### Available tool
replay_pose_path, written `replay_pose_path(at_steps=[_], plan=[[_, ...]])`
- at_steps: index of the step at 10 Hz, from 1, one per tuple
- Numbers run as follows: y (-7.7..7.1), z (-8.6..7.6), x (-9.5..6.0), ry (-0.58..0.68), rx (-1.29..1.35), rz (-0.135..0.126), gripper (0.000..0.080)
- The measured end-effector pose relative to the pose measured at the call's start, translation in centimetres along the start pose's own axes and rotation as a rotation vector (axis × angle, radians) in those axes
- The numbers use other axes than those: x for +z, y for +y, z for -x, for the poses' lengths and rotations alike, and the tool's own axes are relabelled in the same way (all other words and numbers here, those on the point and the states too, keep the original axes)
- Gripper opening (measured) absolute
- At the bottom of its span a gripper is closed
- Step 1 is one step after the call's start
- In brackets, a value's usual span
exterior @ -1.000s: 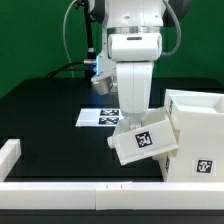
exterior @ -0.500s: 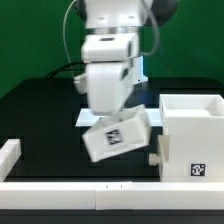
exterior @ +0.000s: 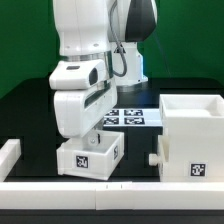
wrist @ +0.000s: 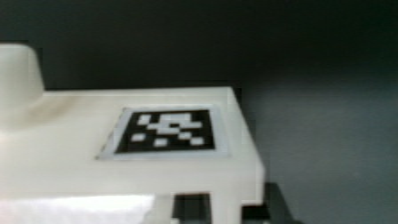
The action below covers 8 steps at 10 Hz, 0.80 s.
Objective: Assemble drawer
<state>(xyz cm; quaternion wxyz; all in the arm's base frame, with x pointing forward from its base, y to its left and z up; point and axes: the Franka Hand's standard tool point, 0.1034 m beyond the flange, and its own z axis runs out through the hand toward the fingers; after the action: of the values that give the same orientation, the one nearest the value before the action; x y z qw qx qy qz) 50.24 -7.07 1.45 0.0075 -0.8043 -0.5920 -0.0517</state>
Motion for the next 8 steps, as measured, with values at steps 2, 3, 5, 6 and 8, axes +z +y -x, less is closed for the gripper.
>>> replay_pose_path(at_steps=[2, 3, 5, 6, 8], plan=[[0.1, 0.0, 0.0, 0.001, -0.008, 0.002, 0.0039], [0.1, 0.0, 0.0, 0.001, -0.008, 0.001, 0.0138], [0.0, 0.0, 0.0, 0.001, -0.008, 0.001, 0.0277], [0.0, 0.0, 0.0, 0.001, -0.008, 0.001, 0.0412], [0.3, 1.4, 0.0, 0.005, -0.049, -0.010, 0.0594]])
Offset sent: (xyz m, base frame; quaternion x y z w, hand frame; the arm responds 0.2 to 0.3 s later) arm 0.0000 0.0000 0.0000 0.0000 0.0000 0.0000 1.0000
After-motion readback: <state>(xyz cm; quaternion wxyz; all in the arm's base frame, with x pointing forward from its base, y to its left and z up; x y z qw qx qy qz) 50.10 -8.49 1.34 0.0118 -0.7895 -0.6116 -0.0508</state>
